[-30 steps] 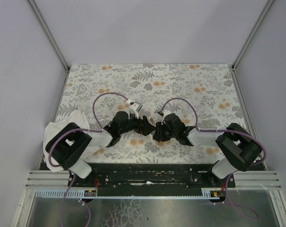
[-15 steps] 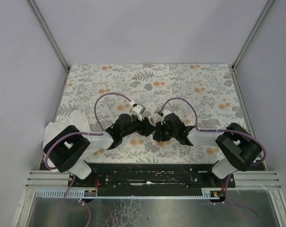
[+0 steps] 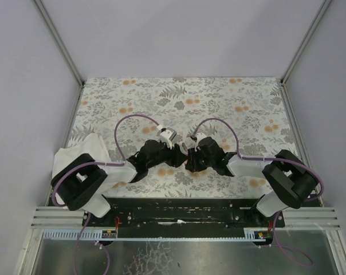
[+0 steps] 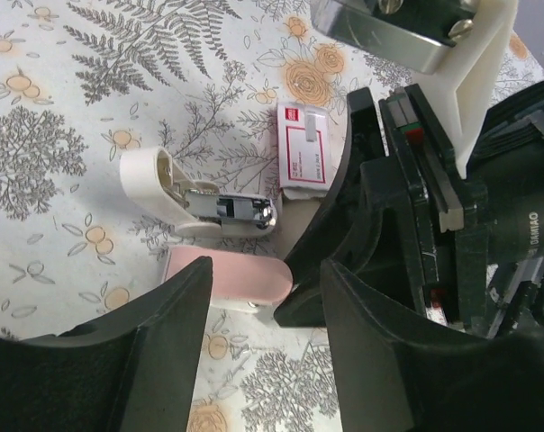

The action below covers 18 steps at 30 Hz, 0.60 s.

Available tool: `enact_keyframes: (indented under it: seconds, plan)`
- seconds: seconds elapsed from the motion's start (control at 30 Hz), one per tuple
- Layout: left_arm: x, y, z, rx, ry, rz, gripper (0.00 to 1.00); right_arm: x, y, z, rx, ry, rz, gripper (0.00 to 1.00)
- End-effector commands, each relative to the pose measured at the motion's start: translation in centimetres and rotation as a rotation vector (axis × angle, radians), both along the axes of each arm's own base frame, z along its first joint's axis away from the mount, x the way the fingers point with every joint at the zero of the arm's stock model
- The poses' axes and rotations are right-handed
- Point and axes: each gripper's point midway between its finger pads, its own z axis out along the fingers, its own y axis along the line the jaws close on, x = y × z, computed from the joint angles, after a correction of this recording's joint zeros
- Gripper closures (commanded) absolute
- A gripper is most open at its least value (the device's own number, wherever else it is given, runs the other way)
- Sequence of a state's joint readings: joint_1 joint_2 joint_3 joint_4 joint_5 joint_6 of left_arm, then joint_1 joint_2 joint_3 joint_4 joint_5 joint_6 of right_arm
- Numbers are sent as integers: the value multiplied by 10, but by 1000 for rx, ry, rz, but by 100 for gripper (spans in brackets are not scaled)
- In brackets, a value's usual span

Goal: Load the staples into the stapler

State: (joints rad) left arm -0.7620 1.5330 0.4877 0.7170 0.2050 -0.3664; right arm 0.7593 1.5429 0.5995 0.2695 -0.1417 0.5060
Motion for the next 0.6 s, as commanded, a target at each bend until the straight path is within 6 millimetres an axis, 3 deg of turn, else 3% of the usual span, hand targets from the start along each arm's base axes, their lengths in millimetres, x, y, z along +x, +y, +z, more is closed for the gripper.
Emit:
enact_keyframes:
  seconds: [0.0, 0.17, 0.27, 0.57]
  plan:
    - [-19, -2, 25, -52, -5, -7, 45, 18, 2, 37, 9, -145, 22, 56]
    - [0, 34, 49, -82, -10, 136, 34, 7, -6, 72, -3, -214, 122, 39]
    - [7, 56, 55, -90, -2, 221, 26, 13, -11, 84, -46, -265, 135, 33]
    - [6, 95, 54, -191, 184, 400, 17, 49, 5, 70, -218, -321, 153, 28]
